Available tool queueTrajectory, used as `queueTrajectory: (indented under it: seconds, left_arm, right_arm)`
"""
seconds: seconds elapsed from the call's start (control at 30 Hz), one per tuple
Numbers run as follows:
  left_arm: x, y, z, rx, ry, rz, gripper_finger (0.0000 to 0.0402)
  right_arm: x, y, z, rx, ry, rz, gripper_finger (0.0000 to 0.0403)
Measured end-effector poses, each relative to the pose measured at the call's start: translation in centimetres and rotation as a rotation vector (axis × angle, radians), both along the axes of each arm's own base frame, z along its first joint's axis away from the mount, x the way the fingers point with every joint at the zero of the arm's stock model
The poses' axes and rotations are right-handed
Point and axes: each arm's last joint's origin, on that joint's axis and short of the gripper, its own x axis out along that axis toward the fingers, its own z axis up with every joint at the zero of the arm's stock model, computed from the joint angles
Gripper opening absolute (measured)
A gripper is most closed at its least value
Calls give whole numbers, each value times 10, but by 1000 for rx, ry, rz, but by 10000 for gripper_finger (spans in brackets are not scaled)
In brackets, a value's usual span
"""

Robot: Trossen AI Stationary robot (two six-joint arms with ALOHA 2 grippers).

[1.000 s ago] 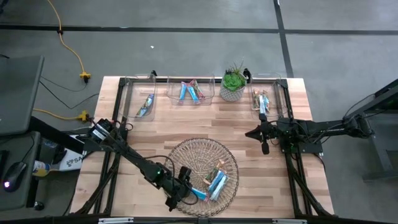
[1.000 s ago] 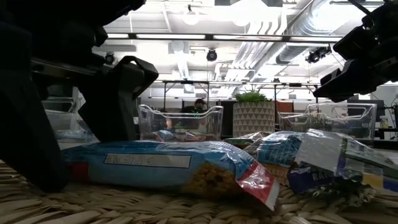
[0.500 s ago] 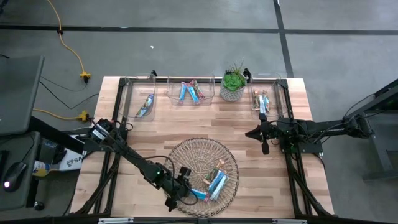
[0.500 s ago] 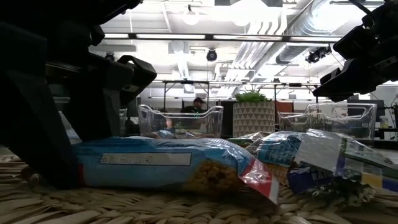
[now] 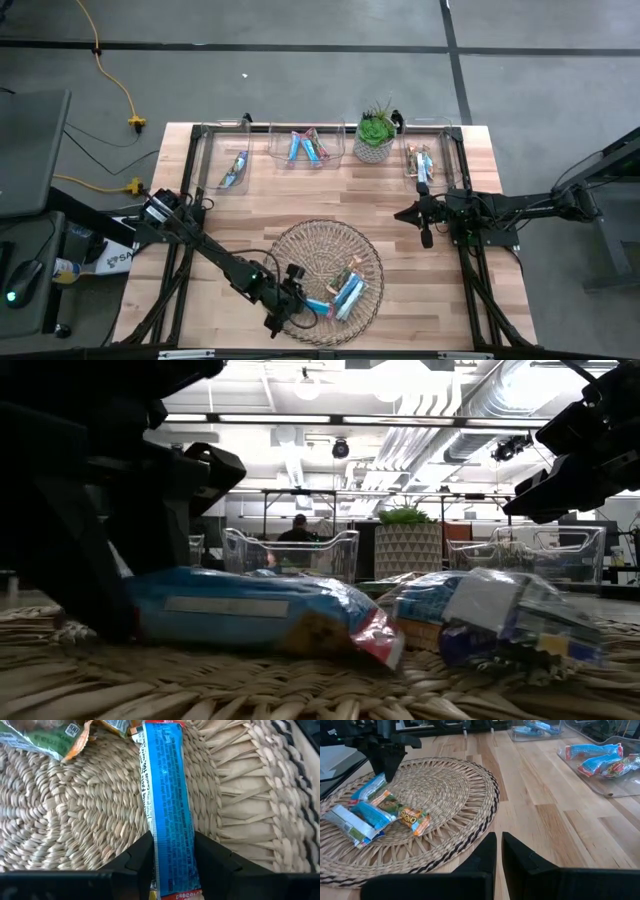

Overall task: Pick and place Granola Bars by type
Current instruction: Put the red granola bar into the middle transparent bin

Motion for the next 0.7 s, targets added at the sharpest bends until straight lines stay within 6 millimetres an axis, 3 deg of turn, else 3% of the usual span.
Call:
queueTrajectory:
  seconds: [0.47, 0.7]
  left_arm:
    - [-2, -2, 2, -48, 57, -49, 77]
    - [10, -14, 28, -104, 59, -133, 75]
  right_arm:
    - [0, 0, 0, 0, -1, 0, 12]
    - [0, 0, 0, 0, -1, 0, 12]
